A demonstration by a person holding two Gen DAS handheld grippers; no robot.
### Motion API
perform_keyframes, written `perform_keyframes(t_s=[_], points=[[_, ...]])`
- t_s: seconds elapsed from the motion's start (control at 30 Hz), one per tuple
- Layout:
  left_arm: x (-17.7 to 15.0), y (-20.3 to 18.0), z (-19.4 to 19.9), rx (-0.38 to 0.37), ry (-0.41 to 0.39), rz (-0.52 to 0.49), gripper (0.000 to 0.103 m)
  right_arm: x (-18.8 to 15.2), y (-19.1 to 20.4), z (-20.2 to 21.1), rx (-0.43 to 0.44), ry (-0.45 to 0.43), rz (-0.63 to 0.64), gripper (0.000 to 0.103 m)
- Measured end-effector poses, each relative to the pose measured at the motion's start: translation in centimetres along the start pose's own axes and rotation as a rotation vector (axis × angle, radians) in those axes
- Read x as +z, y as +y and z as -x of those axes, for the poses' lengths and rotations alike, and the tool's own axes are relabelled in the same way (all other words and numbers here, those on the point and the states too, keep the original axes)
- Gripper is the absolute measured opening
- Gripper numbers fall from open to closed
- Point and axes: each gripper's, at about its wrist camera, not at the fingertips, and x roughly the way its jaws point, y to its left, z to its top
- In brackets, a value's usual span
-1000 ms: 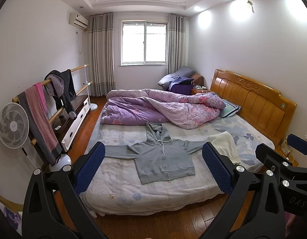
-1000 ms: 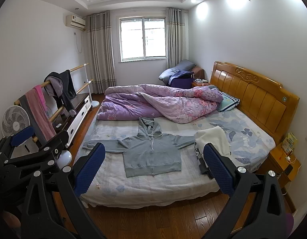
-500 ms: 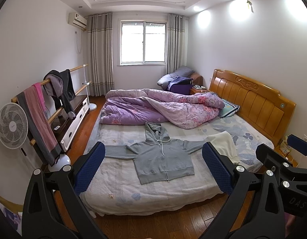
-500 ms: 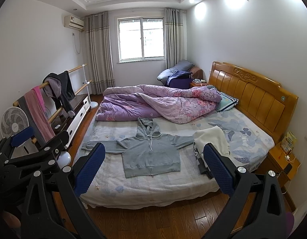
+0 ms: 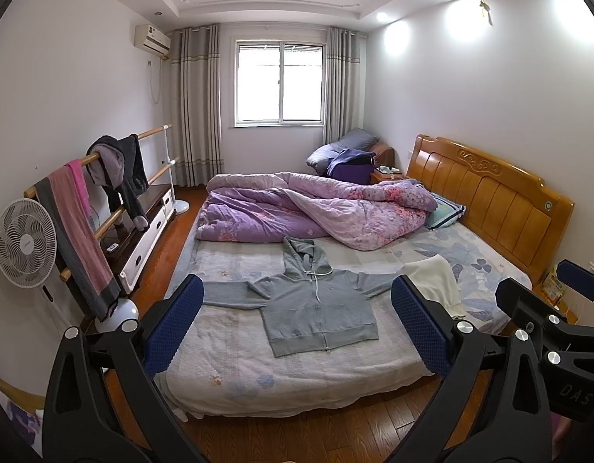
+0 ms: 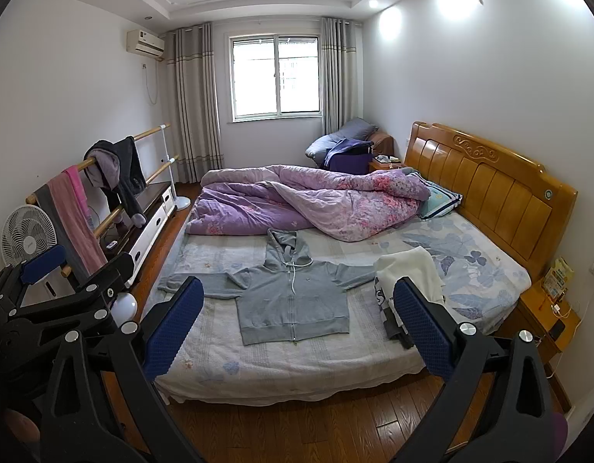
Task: Fold large clothes
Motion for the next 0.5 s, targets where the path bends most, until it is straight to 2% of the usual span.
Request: perform_keyframes(t_s=[0.5], points=[[-0.04,0.56,0.09,-0.001,0.000,0.001,0.098,0.00,0.09,0.04,0.002,0.002,0.001,0.095]])
